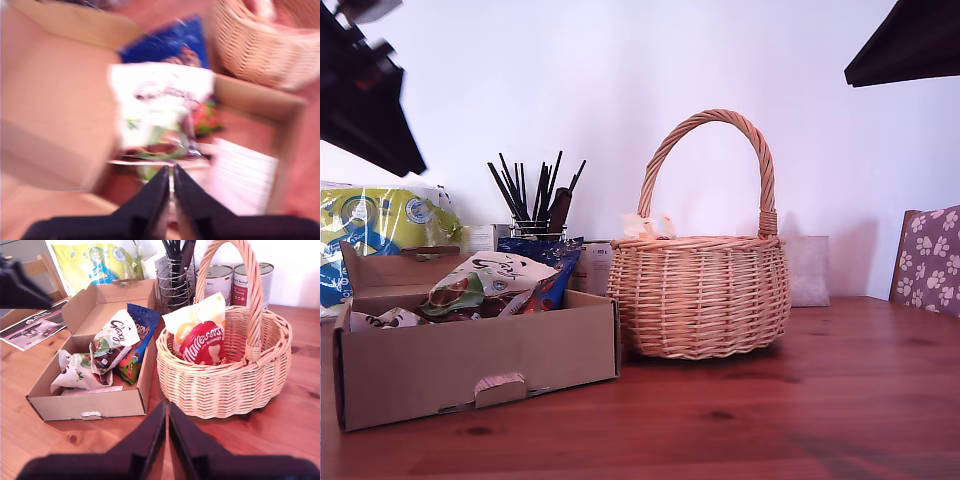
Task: Move the bags of Easter eggs from the cardboard box on the left into the woven basket on the right side.
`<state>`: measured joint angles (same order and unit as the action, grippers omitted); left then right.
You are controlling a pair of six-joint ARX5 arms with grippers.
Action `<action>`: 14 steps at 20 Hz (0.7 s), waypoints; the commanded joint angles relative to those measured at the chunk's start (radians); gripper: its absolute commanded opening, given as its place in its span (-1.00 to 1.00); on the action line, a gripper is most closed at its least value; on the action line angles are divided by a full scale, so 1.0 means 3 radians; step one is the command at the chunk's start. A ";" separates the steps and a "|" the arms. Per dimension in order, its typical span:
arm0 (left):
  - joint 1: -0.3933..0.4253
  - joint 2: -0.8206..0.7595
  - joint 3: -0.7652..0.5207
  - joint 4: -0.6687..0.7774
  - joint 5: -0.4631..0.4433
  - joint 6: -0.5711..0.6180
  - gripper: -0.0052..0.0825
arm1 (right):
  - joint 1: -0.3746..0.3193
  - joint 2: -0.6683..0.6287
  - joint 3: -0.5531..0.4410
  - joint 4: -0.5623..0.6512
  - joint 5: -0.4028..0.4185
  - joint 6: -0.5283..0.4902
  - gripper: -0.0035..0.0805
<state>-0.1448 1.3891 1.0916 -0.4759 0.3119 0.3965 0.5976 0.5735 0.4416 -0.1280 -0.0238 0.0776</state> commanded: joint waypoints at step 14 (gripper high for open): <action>-0.0295 0.1392 -0.0042 0.1090 -0.0280 0.0076 0.83 | 0.0010 -0.0005 0.0000 0.0011 -0.0013 0.0004 -0.95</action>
<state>-0.2337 1.7721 1.0916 -0.1513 0.2420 0.4133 0.5972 0.5735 0.4416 -0.1287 -0.0261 0.0780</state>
